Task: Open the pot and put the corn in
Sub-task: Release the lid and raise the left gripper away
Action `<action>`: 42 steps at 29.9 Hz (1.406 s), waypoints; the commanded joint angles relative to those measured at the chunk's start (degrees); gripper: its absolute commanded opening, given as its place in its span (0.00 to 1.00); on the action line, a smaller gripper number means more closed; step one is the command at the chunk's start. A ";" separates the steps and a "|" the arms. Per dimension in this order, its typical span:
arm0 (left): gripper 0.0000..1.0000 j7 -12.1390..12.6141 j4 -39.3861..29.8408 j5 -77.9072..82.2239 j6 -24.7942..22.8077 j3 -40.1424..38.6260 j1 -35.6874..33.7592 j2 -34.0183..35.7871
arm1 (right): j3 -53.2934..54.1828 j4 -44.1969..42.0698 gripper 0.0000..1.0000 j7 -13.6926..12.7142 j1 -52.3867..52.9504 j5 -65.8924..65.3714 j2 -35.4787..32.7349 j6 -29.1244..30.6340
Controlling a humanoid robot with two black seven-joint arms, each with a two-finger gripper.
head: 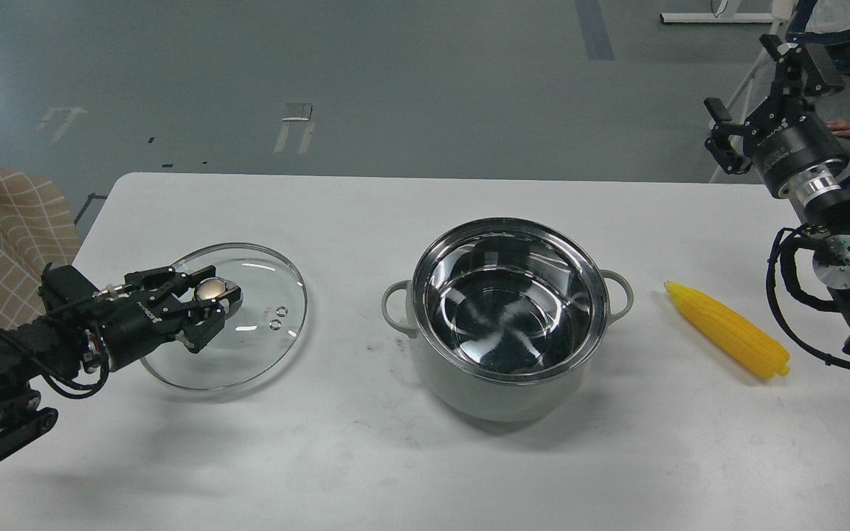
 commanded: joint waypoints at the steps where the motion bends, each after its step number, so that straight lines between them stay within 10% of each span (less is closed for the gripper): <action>1: 0.33 -0.01 0.85 0.00 0.11 -0.10 0.37 -0.13 | 0.00 -0.01 1.00 0.00 0.00 0.00 0.08 0.00; 18: 0.78 -0.01 2.88 -0.08 0.29 -0.10 0.81 -2.24 | 0.00 -0.01 1.00 0.00 -0.18 0.00 -0.01 0.00; 30: 0.87 -0.01 -7.75 -11.49 -0.59 -1.95 -4.10 4.52 | -0.08 0.25 1.00 0.00 0.17 0.00 -1.50 0.00; 42: 0.88 -0.01 -11.63 -49.98 -22.55 -3.00 -21.42 6.73 | -4.30 1.13 1.00 0.00 5.97 -12.12 -8.88 0.00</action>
